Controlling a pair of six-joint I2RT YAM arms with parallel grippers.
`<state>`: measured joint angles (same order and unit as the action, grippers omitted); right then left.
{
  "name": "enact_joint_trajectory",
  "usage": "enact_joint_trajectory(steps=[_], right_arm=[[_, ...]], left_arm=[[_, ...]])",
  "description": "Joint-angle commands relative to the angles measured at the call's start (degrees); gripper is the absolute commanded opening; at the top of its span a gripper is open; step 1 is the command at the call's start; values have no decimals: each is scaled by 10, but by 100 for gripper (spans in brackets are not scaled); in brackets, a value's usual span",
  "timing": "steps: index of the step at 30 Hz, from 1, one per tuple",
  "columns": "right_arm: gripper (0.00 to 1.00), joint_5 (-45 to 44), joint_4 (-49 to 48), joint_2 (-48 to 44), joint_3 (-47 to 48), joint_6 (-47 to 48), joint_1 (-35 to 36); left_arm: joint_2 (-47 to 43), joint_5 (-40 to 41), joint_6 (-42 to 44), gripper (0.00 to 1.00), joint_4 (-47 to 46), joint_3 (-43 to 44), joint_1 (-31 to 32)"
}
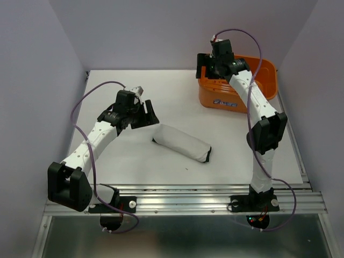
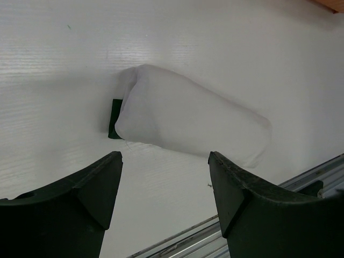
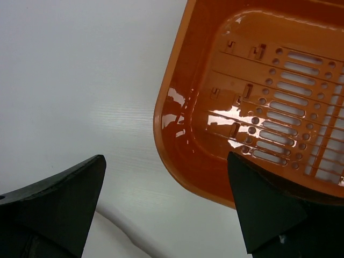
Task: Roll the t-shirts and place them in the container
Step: Move the bin to the center of the board.
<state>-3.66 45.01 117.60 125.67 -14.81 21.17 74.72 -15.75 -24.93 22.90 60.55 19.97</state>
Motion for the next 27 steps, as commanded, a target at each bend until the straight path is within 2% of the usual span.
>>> enact_joint_trajectory(steps=[1,6,12,21,23,27], right_arm=[[100,48,70,48,58,16,1],[100,138,31,18,-13,30,1],[99,218,39,12,-23,45,8],[98,327,40,-7,-24,62,65],[98,325,46,-8,-25,63,78],[97,243,32,-43,-46,49,84]], left_arm=[[1,-13,4,76,-14,-3,-3],[-7,-4,-2,76,-14,-17,-3],[-8,-4,-4,75,-15,-25,-3],[8,14,-22,76,-20,-40,-4],[13,8,-28,76,-28,-47,-5],[24,10,-33,76,-34,-49,-5]])
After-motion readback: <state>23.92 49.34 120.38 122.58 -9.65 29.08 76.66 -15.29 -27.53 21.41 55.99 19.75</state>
